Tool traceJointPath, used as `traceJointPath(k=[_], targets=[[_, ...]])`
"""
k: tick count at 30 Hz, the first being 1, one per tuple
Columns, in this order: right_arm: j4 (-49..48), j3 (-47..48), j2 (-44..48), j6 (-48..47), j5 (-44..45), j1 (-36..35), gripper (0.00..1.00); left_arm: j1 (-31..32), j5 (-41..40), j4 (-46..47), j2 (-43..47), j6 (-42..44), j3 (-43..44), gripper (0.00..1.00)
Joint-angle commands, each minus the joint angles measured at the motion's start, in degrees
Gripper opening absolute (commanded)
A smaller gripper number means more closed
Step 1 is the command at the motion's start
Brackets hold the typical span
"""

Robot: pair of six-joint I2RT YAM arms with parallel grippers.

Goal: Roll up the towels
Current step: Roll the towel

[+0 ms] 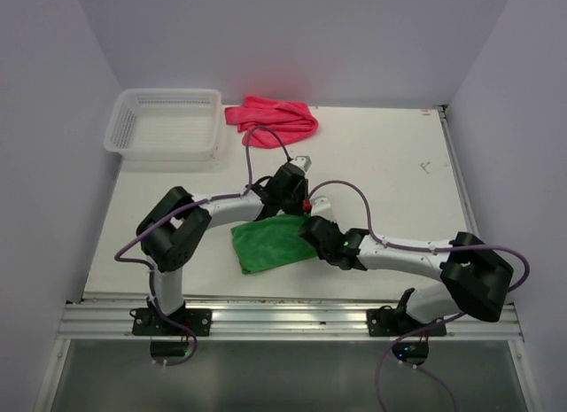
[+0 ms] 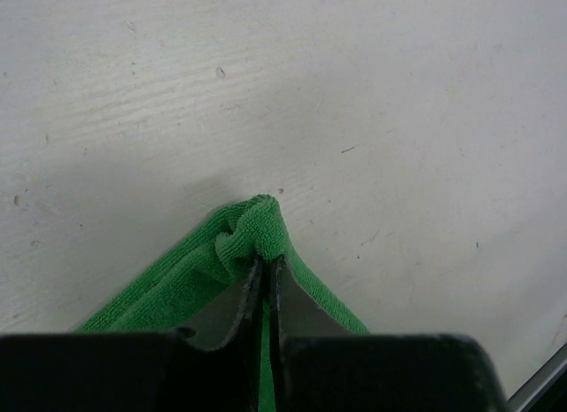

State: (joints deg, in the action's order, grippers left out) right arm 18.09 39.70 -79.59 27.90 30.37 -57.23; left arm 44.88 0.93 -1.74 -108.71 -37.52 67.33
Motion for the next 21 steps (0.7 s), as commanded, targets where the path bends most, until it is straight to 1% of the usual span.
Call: traceJointPath(k=[1,8,14,21], targets=[[6.52,2.22,-2.05,0.84,5.13,-2.35,0.00,-2.34,-3.74,4.99,2.97,0.08,-1.23,0.06],[6.52,4.15,-5.66,1.10,6.63,-4.99,0.00,-2.61,-4.09,5.87,4.03,-0.10,-3.43,0.06],[3.28,3.72,-7.50,0.75,3.82,-5.96,0.00,-3.22,-4.01,7.01,4.38,-0.45,-6.24,0.05],[2.39,4.68,-11.11,-0.47,3.21,-6.66,0.00,-3.75,-4.80,9.21,5.87,-1.24,-9.94,0.04]])
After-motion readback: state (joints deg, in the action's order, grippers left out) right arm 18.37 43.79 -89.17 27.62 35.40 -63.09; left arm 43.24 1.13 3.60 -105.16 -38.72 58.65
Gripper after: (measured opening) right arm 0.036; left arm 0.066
